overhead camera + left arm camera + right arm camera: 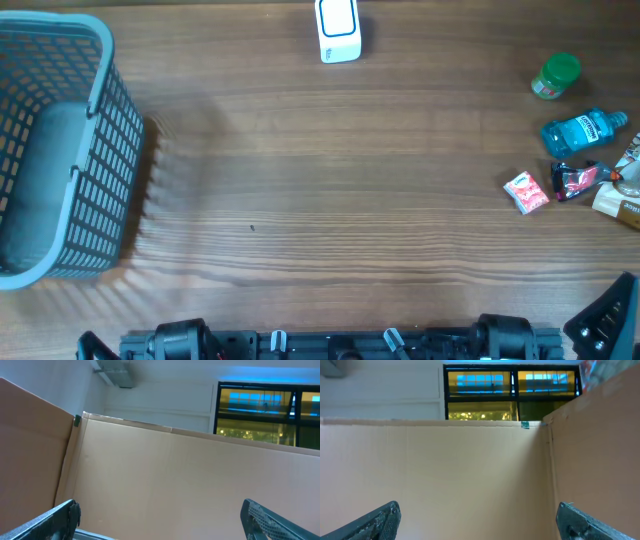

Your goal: Scan the item barcode

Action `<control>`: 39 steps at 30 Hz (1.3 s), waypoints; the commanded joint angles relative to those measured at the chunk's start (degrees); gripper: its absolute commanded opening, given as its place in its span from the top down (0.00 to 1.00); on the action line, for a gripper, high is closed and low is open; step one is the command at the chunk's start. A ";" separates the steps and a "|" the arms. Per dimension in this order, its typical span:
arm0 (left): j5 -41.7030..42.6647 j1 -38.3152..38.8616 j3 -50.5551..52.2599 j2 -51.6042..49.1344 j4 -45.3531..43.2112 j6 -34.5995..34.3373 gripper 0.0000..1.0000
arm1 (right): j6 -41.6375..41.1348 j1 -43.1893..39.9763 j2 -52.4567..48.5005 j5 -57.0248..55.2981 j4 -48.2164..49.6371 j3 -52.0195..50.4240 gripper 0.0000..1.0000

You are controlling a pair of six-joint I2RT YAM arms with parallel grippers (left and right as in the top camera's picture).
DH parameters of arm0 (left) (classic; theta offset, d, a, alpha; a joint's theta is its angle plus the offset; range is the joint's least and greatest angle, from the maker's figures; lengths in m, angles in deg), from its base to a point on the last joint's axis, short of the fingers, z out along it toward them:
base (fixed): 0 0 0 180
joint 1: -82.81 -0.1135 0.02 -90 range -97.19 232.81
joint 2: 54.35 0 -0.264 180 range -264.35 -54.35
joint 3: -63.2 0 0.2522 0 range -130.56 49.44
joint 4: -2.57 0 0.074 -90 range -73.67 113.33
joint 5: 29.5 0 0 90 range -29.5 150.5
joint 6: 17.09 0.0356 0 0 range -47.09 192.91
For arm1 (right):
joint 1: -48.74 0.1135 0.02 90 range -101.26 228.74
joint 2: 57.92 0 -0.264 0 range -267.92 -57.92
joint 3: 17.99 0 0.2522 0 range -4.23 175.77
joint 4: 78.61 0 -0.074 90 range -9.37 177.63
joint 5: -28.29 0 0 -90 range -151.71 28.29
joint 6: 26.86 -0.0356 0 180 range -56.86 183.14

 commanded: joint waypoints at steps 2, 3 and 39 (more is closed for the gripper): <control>0.90 -0.42 -0.04 0.20 -3.28 -0.57 0.00 | -4.90 0.17 0.68 -0.79 -0.13 -1.68 0.00; 0.90 -0.42 -0.04 0.13 -6.14 -0.57 0.00 | -5.42 0.17 0.61 -0.98 0.44 -2.91 0.00; 7.30 0.33 63.28 -3.02 -47.41 -15.30 0.00 | -18.29 0.17 -0.35 19.91 27.50 -59.34 0.00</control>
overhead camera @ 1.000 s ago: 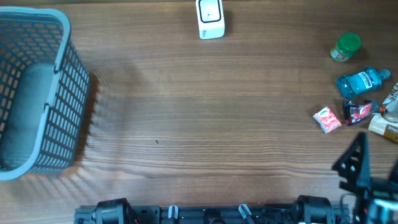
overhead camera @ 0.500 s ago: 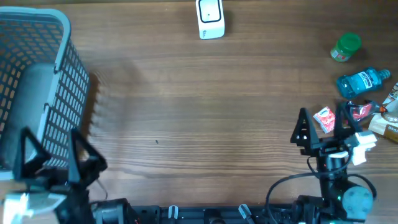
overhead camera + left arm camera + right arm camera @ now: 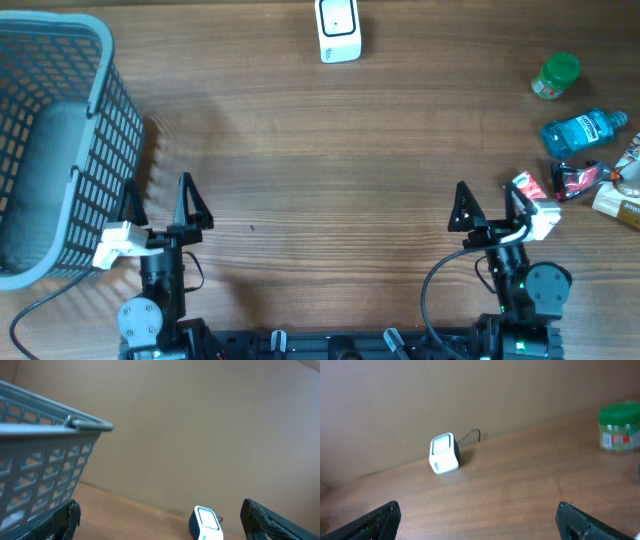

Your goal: Scan the item barcode

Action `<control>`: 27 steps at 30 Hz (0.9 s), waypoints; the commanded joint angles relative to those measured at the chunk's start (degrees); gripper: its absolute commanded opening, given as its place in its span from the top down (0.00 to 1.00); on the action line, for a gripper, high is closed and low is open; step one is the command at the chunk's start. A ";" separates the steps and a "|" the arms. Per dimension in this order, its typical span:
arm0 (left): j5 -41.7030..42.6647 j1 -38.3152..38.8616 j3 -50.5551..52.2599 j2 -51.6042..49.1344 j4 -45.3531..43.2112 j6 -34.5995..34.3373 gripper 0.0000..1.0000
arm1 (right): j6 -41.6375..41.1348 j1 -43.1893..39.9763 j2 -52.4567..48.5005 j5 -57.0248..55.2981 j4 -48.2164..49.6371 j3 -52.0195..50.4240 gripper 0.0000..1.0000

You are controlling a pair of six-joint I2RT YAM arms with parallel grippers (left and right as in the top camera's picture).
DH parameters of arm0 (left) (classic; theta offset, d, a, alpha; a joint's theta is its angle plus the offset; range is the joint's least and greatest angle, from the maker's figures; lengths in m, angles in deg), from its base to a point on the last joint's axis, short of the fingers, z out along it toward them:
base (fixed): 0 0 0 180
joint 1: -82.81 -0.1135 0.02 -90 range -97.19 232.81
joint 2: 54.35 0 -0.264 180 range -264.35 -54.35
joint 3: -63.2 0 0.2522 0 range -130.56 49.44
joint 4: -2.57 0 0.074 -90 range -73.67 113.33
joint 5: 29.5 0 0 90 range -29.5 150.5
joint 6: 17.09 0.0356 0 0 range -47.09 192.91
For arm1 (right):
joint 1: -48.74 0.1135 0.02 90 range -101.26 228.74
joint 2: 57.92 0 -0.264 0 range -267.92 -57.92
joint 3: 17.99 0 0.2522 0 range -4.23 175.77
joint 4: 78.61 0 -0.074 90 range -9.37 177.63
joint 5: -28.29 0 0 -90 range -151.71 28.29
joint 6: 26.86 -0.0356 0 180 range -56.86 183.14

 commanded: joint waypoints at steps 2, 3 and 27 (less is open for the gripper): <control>0.48 0.20 0.02 0.11 6.67 -0.28 0.00 | -0.28 0.17 -1.31 0.57 0.37 -0.04 0.00; 0.48 0.20 0.02 0.11 8.07 -0.28 0.00 | -0.26 0.17 -1.55 0.57 0.37 -0.04 0.00; 0.26 0.20 0.02 -0.66 24.06 -0.28 0.00 | -0.39 2.19 3.26 0.57 0.42 -0.07 0.00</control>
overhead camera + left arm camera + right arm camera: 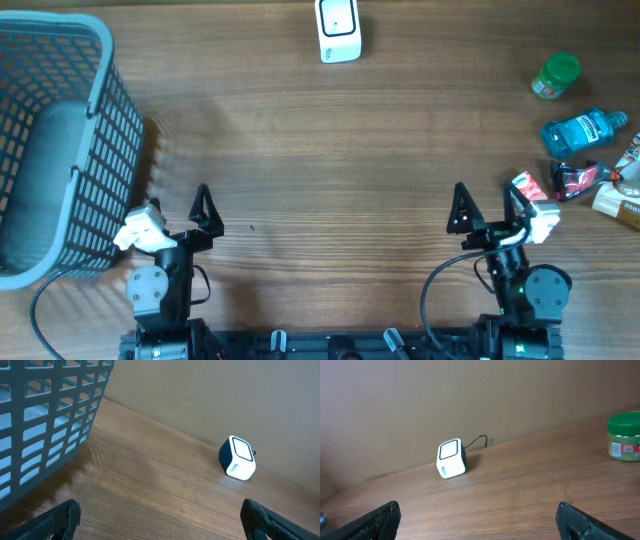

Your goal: Scan the item barcode

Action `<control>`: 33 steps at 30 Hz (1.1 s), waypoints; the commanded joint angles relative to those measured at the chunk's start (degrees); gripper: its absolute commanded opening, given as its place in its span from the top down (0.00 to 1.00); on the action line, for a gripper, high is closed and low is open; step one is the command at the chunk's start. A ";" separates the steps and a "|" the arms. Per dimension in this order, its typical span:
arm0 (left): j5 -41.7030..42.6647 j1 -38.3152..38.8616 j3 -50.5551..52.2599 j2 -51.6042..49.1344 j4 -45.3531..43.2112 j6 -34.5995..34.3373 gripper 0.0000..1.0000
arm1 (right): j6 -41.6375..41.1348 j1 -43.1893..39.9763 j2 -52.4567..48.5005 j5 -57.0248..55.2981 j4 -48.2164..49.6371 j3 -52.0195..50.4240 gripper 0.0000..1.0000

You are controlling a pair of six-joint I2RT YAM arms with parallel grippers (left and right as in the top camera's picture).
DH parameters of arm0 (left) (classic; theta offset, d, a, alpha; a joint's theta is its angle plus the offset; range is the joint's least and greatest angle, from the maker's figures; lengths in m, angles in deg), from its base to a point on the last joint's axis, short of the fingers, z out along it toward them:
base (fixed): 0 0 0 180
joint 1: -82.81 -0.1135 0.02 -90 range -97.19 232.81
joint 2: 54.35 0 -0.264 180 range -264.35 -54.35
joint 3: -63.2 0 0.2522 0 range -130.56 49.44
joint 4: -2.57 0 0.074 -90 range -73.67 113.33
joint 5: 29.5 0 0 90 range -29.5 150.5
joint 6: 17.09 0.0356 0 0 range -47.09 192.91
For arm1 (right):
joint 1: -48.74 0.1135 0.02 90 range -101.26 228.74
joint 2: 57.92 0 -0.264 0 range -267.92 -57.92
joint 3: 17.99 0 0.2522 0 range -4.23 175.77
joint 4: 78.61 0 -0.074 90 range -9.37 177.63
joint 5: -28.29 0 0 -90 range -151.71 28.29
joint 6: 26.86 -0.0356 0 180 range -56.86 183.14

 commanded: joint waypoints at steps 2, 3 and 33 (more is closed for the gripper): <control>0.26 0.20 0.07 -0.13 0.48 -0.26 0.00 | -2.84 1.05 0.83 -2.71 -0.13 -0.07 0.00; 0.26 0.20 0.07 -0.13 0.48 -0.26 0.00 | -13.90 1.16 0.83 -9.46 -0.94 -0.07 0.00; -0.92 3.89 0.07 3.91 0.83 3.43 0.00 | -0.39 1.99 0.72 -11.72 -0.98 -0.07 0.00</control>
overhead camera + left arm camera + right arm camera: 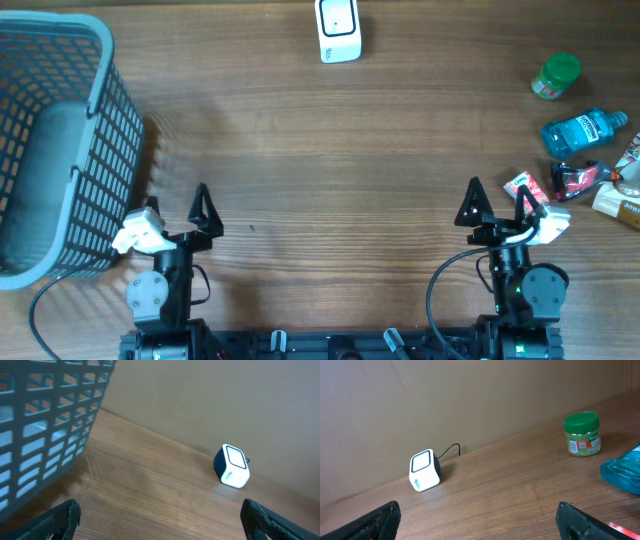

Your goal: Scan the item barcode

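The white and blue scanner (338, 28) stands at the table's far edge, also seen as the scanner (231, 466) and the scanner (424, 470). The items lie at the right: a green-lidded jar (555, 76), a blue bottle (583, 130), a red-and-white packet (522, 186) and a dark packet (575, 180). My right gripper (498, 200) is open and empty just left of the red-and-white packet; its view (477, 512) shows the jar (582, 433) far ahead. My left gripper (175, 205) is open and empty near the front left.
A grey-blue mesh basket (100, 60) fills the left side, close to my left gripper; its wall (45, 420) shows in the left wrist view. A brown pack (622, 205) lies at the right edge. A cardboard wall stands behind the table.
My right gripper has shifted a little to the right, closer to the packets, and the jar and bottle now show in its view. The left gripper has barely moved.
At first both arms were folded at the front edge, wrist cameras facing the cardboard wall. Then both grippers stood open over the front of the table. The left one then tilted down toward the table; now the right one sits nearer the items.
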Action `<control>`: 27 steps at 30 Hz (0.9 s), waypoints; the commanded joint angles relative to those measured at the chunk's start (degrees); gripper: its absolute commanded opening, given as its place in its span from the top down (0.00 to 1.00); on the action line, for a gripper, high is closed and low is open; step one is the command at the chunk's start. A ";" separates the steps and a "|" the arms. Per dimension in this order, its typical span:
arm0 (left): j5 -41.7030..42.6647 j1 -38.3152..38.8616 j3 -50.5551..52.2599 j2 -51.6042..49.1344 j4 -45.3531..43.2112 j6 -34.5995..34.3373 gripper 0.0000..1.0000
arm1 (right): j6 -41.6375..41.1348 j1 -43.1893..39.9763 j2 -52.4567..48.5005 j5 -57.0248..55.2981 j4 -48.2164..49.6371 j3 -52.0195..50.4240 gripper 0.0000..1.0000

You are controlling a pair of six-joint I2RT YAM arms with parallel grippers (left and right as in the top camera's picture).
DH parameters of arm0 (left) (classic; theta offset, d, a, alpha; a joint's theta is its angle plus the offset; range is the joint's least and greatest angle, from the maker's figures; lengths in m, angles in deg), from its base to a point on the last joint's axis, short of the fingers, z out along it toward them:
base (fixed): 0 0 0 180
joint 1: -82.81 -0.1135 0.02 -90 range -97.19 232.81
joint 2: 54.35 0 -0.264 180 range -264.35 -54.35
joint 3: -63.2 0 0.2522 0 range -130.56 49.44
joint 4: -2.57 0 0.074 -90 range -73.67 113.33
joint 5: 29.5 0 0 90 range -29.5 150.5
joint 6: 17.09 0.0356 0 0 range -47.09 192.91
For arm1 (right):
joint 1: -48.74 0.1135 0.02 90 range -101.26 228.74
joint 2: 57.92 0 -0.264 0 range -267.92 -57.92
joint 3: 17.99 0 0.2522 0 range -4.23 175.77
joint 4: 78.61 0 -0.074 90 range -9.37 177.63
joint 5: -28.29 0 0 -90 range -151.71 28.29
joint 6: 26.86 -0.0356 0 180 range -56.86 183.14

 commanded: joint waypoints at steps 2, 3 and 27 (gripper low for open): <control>-0.42 4.57 0.07 0.63 0.76 5.05 0.00 | 1.03 -0.24 0.72 0.35 0.11 -0.07 0.00; -0.42 4.57 0.07 0.63 0.76 5.05 0.00 | 1.01 -0.24 0.72 0.35 0.11 -0.07 0.00; 0.22 5.44 0.07 0.35 0.52 5.03 0.00 | 1.01 -0.24 0.72 0.35 0.11 -0.07 0.00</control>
